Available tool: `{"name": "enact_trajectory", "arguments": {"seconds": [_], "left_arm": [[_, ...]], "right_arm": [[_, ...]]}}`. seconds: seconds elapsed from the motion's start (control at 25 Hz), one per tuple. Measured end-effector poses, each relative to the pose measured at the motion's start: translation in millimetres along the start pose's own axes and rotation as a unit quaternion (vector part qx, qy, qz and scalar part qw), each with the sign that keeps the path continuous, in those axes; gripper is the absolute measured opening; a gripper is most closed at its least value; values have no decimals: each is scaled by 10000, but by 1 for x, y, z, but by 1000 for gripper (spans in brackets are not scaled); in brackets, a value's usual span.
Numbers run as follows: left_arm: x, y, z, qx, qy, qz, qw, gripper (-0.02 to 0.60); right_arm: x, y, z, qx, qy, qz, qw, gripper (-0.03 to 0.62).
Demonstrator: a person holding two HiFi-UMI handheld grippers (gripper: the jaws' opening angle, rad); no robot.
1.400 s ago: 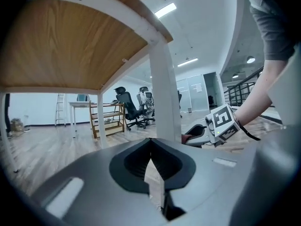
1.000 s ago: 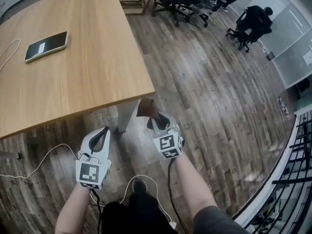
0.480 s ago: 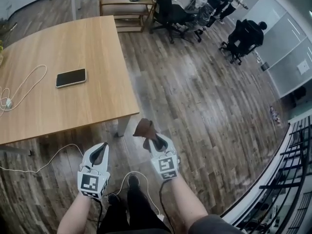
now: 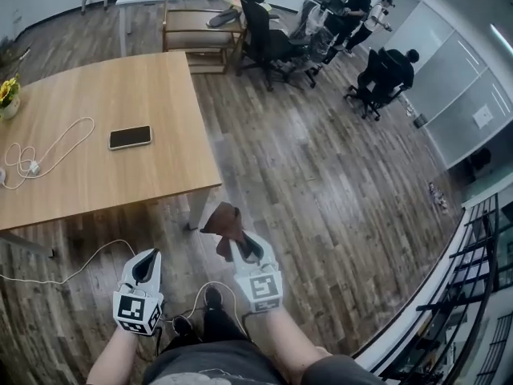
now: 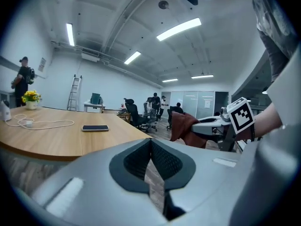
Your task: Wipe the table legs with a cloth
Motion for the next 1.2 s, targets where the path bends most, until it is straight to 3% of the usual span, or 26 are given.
{"name": "enact_trajectory", "arguments": {"seconds": [0.56,0.76,0.96,1.2], "left_arm": [[30,-6,-3,332,-310,447,9980,20],[37,-30,-1,183,-352,639,9972,20],[44,-49,2,91,-318,750,9966,20],[54,-84,10,-1,-232,888,9958,20]], "right_arm": [[102,8,13,-381,320,998,9938,66],[133,2,44,-589,505,1218,9895,66],[148,-10,48,-901,303,1605,9824,66],[190,-2,57,-664,238,1669,9834,66]]}}
Point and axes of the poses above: the fingertips, and each gripper's own axes: x backward along the fingers, y to its left, z out of its underside, the point moved 5 cm from there along x, backward along the fingers, and after that the axes turned 5 degrees about y, right-handed, at the moved point
